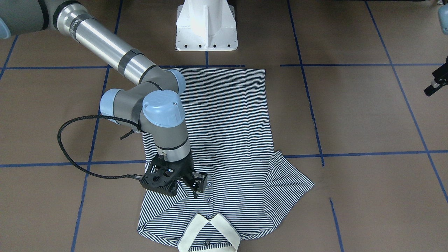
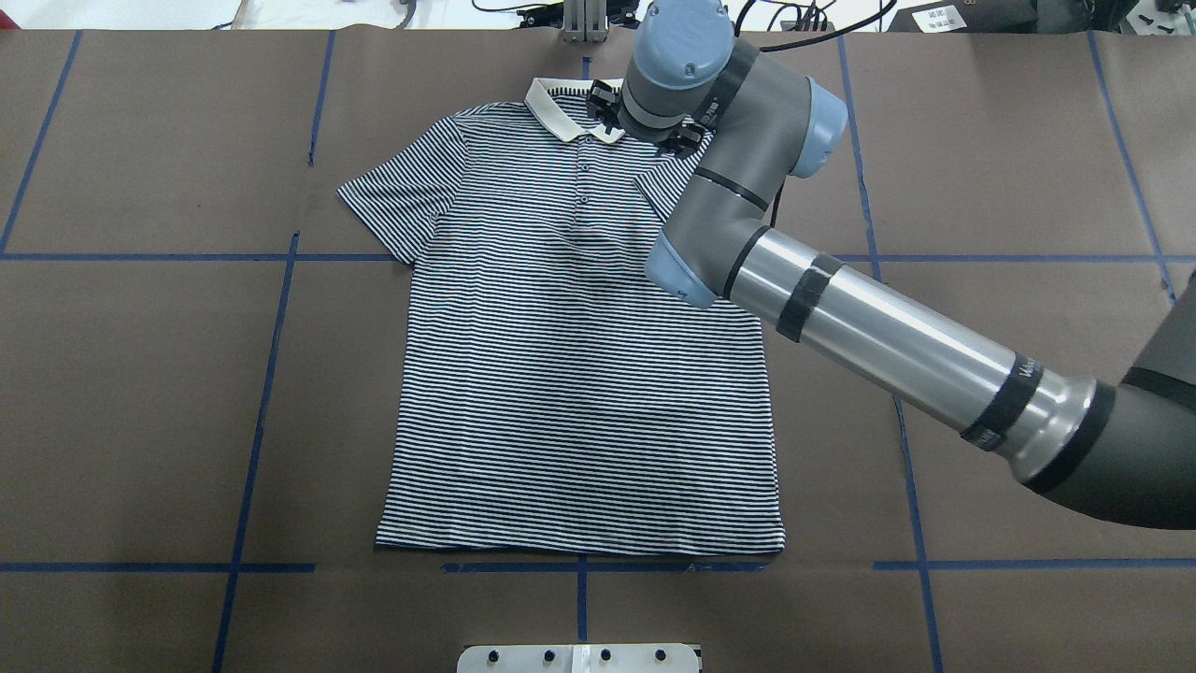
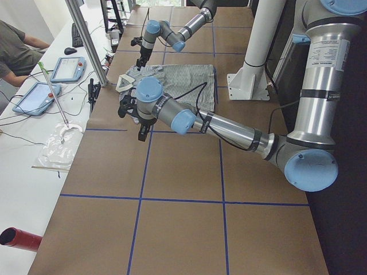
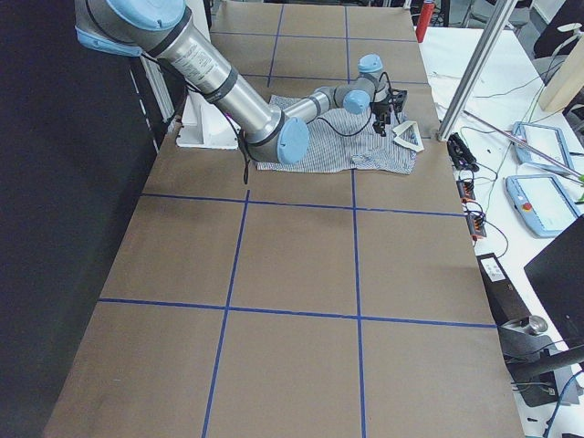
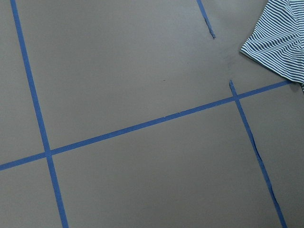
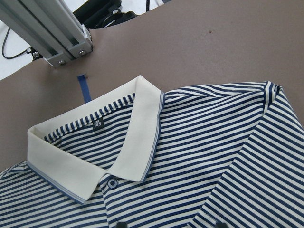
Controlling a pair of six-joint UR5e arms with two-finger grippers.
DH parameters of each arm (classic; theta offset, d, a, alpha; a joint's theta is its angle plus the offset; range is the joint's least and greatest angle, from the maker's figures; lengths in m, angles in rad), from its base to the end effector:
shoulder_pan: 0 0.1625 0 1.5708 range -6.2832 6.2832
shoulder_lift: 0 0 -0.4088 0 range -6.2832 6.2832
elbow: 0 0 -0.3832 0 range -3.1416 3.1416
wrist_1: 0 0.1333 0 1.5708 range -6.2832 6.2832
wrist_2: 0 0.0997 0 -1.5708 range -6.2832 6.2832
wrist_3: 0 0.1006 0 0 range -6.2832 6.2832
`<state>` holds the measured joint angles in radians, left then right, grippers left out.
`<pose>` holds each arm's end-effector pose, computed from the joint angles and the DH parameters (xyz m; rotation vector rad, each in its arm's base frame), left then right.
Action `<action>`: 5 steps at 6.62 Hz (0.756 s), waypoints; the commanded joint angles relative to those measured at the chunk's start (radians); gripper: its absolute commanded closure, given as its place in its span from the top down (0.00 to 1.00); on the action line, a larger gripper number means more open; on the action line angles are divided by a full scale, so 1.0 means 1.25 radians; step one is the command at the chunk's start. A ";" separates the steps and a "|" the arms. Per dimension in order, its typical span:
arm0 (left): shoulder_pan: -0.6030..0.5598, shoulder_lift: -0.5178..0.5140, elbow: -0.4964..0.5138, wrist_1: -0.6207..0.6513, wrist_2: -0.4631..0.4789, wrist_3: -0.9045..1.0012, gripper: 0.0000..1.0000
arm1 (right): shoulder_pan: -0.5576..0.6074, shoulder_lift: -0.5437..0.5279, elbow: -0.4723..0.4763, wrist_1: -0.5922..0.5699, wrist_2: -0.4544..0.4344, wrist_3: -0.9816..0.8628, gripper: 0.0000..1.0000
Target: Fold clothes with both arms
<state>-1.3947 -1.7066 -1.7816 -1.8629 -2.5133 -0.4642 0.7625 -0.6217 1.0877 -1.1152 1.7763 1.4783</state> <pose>0.0419 -0.5319 0.4254 0.2728 1.0444 0.0412 -0.5103 -0.6434 0.2085 0.2097 -0.9259 0.5251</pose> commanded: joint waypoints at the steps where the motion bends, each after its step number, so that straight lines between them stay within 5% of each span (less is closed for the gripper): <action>1: 0.146 -0.156 0.104 -0.024 0.126 -0.268 0.96 | 0.043 -0.155 0.214 -0.001 0.121 -0.023 1.00; 3: 0.212 -0.312 0.322 -0.048 0.213 -0.300 0.91 | 0.076 -0.335 0.420 -0.001 0.189 -0.101 1.00; 5: 0.325 -0.384 0.481 -0.222 0.370 -0.419 0.86 | 0.160 -0.436 0.502 0.001 0.322 -0.142 1.00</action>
<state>-1.0631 -2.1354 -1.2890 -2.0269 -2.1561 -0.8989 0.9074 -1.0951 1.6574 -1.1153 2.0920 1.3390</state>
